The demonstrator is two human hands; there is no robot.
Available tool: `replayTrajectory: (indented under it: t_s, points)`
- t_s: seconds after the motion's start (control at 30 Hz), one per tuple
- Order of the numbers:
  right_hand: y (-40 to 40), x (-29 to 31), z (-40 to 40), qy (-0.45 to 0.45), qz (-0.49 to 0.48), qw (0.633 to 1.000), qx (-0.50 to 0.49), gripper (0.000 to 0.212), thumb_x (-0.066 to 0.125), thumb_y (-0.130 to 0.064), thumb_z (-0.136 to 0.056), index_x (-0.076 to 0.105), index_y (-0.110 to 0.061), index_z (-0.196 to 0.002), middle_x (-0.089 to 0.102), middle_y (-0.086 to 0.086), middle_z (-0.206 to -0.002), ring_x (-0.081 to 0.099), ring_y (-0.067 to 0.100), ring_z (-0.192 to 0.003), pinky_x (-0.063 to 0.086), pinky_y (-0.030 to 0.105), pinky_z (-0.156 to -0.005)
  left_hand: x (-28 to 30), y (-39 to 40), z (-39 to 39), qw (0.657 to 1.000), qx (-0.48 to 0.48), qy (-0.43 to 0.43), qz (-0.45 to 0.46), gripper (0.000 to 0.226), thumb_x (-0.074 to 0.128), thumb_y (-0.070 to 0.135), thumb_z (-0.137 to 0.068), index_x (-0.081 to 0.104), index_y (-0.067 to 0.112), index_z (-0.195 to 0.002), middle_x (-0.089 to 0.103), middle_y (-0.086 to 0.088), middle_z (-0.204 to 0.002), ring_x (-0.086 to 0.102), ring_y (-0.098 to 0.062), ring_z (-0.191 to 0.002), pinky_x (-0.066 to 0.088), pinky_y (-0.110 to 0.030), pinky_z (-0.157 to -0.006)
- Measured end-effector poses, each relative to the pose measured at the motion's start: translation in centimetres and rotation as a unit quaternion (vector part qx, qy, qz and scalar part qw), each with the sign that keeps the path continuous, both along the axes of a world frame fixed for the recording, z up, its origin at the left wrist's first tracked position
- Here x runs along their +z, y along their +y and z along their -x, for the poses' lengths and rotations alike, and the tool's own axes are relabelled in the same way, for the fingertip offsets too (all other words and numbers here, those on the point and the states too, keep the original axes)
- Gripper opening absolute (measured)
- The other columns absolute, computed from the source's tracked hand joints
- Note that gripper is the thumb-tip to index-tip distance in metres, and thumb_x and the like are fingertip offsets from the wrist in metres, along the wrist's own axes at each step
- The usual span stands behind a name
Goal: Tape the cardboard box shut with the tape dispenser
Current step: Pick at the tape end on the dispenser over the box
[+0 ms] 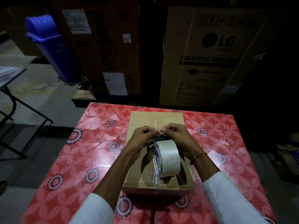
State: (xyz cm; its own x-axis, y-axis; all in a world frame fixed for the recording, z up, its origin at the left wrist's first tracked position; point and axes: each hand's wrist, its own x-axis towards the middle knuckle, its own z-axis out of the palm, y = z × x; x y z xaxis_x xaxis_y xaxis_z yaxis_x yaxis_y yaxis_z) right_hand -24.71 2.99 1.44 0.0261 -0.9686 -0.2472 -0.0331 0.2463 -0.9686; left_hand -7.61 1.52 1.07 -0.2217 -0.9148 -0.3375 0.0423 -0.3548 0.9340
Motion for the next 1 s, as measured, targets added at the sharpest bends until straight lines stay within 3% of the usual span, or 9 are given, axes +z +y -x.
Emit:
replayTrajectory:
  t_s: [0.13, 0.23, 0.3, 0.37, 0.53, 0.6, 0.67, 0.8, 1.0]
  points:
    - [0.4, 0.0, 0.0, 0.000, 0.010, 1.000, -0.003, 0.019, 0.064, -0.014, -0.098, 0.068, 0.004, -0.099, 0.068, 0.011, -0.089, 0.066, 0.023, -0.081, 0.054, 0.035, -0.071, -0.4, 0.1, -0.5, 0.999, -0.036, -0.001, -0.016, 0.018, 0.080, 0.021, -0.078, 0.073, 0.009, -0.090, 0.074, -0.012, -0.104, 0.070, -0.035, -0.103, 0.054, -0.046, -0.092]
    - [0.4, -0.2, 0.1, 0.011, 0.025, 1.000, -0.001, 0.019, 0.065, -0.015, -0.097, 0.070, 0.003, -0.099, 0.070, 0.021, -0.093, 0.069, 0.022, -0.082, 0.056, 0.038, -0.075, -0.4, -0.1, -0.2, 1.000, -0.029, 0.002, -0.006, 0.021, 0.082, 0.021, -0.073, 0.072, 0.005, -0.083, 0.070, -0.008, -0.115, 0.067, -0.037, -0.110, 0.050, -0.056, -0.099]
    - [0.4, -0.1, 0.3, 0.024, 0.028, 0.999, 0.007, 0.019, 0.066, -0.015, -0.096, 0.072, 0.002, -0.100, 0.071, 0.021, -0.100, 0.070, 0.021, -0.086, 0.058, 0.033, -0.077, -0.3, 0.0, -0.1, 1.000, -0.020, 0.002, 0.002, 0.024, 0.080, 0.018, -0.077, 0.070, -0.002, -0.086, 0.069, -0.008, -0.117, 0.066, -0.037, -0.110, 0.049, -0.059, -0.099]
    - [0.4, 0.4, 0.6, 0.047, 0.025, 0.998, 0.026, 0.018, 0.070, -0.016, -0.094, 0.074, 0.001, -0.100, 0.068, 0.013, -0.104, 0.070, 0.019, -0.091, 0.058, 0.024, -0.073, -0.3, 0.2, -0.1, 1.000, -0.019, -0.007, 0.008, 0.019, 0.075, 0.015, -0.083, 0.069, -0.002, -0.090, 0.071, -0.012, -0.114, 0.066, -0.038, -0.110, 0.051, -0.057, -0.097]
    - [0.2, 0.6, 1.0, 0.073, 0.016, 0.996, 0.058, 0.010, 0.073, -0.014, -0.091, 0.072, -0.004, -0.092, 0.062, 0.011, -0.113, 0.067, 0.019, -0.097, 0.056, 0.021, -0.071, -0.1, 0.8, -0.3, 1.000, -0.003, 0.016, 0.006, 0.008, 0.073, 0.014, -0.086, 0.069, 0.010, -0.080, 0.072, -0.013, -0.111, 0.067, -0.036, -0.108, 0.055, -0.042, -0.089]
    - [0.2, 0.4, 1.0, 0.059, 0.017, 0.997, 0.042, 0.014, 0.070, -0.012, -0.093, 0.071, 0.001, -0.094, 0.061, 0.013, -0.114, 0.066, 0.018, -0.093, 0.057, 0.019, -0.067, -0.1, 0.8, -0.5, 0.999, 0.002, 0.033, 0.003, 0.008, 0.073, 0.013, -0.086, 0.068, 0.007, -0.083, 0.073, -0.014, -0.111, 0.068, -0.035, -0.107, 0.057, -0.034, -0.085]
    - [0.3, 0.3, 0.8, 0.038, 0.015, 0.999, 0.028, 0.023, 0.066, -0.012, -0.096, 0.068, 0.011, -0.098, 0.060, 0.017, -0.117, 0.066, 0.018, -0.091, 0.057, 0.017, -0.065, -0.3, 0.8, -0.6, 0.999, 0.007, 0.039, 0.002, 0.010, 0.072, 0.012, -0.086, 0.067, 0.004, -0.086, 0.072, -0.016, -0.112, 0.068, -0.037, -0.107, 0.057, -0.035, -0.086]
    - [0.6, 0.1, 0.5, 0.024, 0.013, 0.999, 0.017, 0.025, 0.063, -0.015, -0.098, 0.067, 0.010, -0.102, 0.059, 0.019, -0.118, 0.065, 0.022, -0.091, 0.057, 0.023, -0.068, -0.4, 0.8, -0.7, 0.999, 0.013, 0.047, 0.007, 0.011, 0.073, 0.013, -0.086, 0.065, 0.006, -0.081, 0.072, -0.016, -0.112, 0.068, -0.037, -0.107, 0.057, -0.039, -0.091]
    - [0.9, -0.2, 0.2, 0.028, 0.024, 0.999, 0.013, 0.022, 0.063, -0.019, -0.099, 0.068, 0.003, -0.098, 0.060, 0.015, -0.114, 0.064, 0.026, -0.095, 0.054, 0.032, -0.074, -0.6, 1.0, -0.6, 0.999, 0.006, 0.032, 0.036, 0.017, 0.069, 0.017, -0.090, 0.062, 0.002, -0.088, 0.071, -0.015, -0.109, 0.067, -0.037, -0.107, 0.058, -0.034, -0.087]
